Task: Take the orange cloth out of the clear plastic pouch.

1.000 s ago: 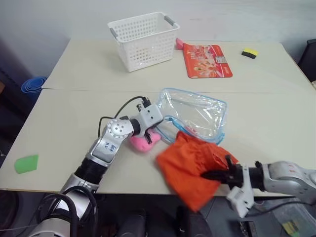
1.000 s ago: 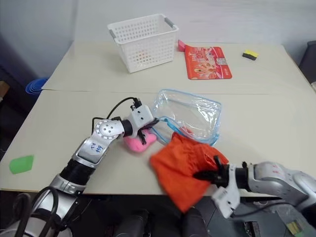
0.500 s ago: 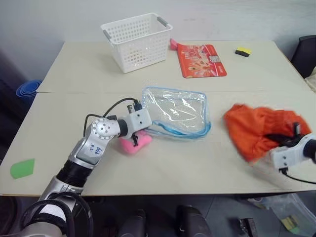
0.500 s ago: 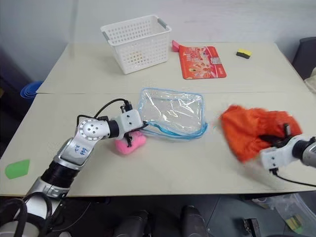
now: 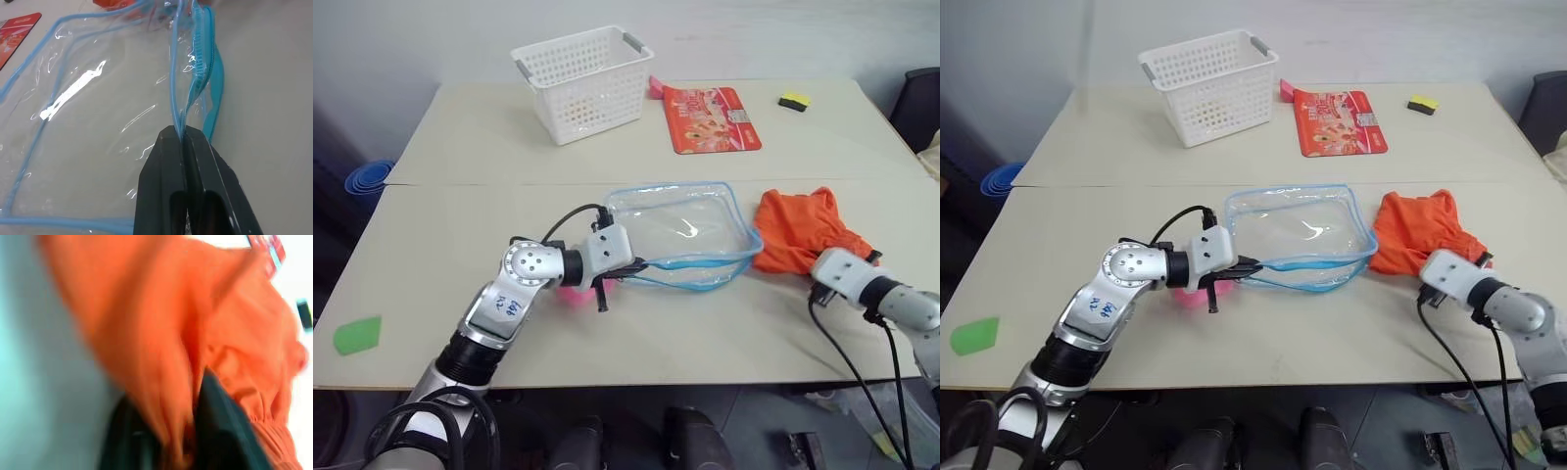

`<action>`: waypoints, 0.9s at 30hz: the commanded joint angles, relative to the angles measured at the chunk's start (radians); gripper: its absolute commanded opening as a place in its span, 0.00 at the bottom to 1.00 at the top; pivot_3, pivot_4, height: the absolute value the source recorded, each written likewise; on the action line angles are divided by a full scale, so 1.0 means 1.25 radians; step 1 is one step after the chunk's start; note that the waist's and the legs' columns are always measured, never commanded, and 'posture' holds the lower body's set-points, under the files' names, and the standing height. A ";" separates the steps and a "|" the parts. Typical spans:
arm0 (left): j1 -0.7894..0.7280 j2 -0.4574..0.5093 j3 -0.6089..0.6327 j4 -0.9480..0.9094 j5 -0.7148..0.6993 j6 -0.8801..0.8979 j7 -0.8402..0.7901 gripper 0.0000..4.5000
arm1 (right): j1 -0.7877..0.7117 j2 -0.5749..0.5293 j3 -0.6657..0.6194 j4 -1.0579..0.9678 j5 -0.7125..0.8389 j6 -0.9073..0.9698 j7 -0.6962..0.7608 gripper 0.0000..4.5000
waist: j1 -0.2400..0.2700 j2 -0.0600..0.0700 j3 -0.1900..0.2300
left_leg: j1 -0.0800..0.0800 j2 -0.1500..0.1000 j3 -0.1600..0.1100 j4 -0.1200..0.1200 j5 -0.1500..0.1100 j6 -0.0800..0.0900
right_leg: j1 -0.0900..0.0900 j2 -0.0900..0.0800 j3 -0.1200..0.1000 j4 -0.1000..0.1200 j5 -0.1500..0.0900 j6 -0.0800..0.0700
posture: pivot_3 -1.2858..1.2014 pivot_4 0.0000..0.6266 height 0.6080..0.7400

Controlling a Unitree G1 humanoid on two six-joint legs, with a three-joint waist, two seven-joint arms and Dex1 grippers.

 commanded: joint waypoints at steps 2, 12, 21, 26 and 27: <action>0.007 0.025 0.036 -0.037 -0.047 0.026 -0.030 0.15 | 0.019 -0.025 -0.100 -0.073 0.102 0.112 0.071 0.59 | 0.004 0.000 0.000 | 0.000 0.000 -0.001 0.000 0.000 0.000 | 0.000 0.000 0.000 0.000 0.000 0.000 | 0.52 0.24 1.00; 0.024 0.096 0.087 -0.078 -0.095 0.076 -0.067 0.84 | 0.150 -0.091 -0.267 -0.190 0.245 0.289 0.256 1.00 | 0.017 0.000 0.000 | 0.000 -0.002 -0.001 -0.001 -0.001 0.001 | 0.000 -0.001 0.000 -0.001 0.000 0.000 | 0.52 0.24 1.00; 0.008 0.292 0.441 -0.005 -0.444 0.303 -0.244 0.84 | 0.271 -0.189 -0.557 -0.129 0.420 0.614 0.459 1.00 | 0.013 0.000 0.000 | -0.001 -0.001 -0.002 -0.002 -0.001 0.001 | 0.001 -0.002 -0.001 -0.006 0.000 0.000 | 0.52 0.24 1.00; -0.049 0.408 0.475 0.177 -0.436 0.254 -0.311 0.84 | 0.238 -0.231 -0.578 0.014 0.404 0.614 0.492 1.00 | 0.005 0.000 0.000 | 0.001 -0.001 -0.001 -0.003 -0.001 0.001 | 0.001 -0.002 -0.001 -0.007 0.000 -0.001 | 0.52 0.24 1.00; -0.046 0.421 0.459 0.183 -0.421 0.225 -0.328 0.84 | 0.230 -0.232 -0.567 0.031 0.398 0.601 0.495 1.00 | 0.005 0.000 0.000 | 0.001 -0.002 -0.001 -0.004 -0.001 0.002 | 0.001 -0.002 0.000 -0.006 0.000 -0.001 | 0.52 0.24 1.00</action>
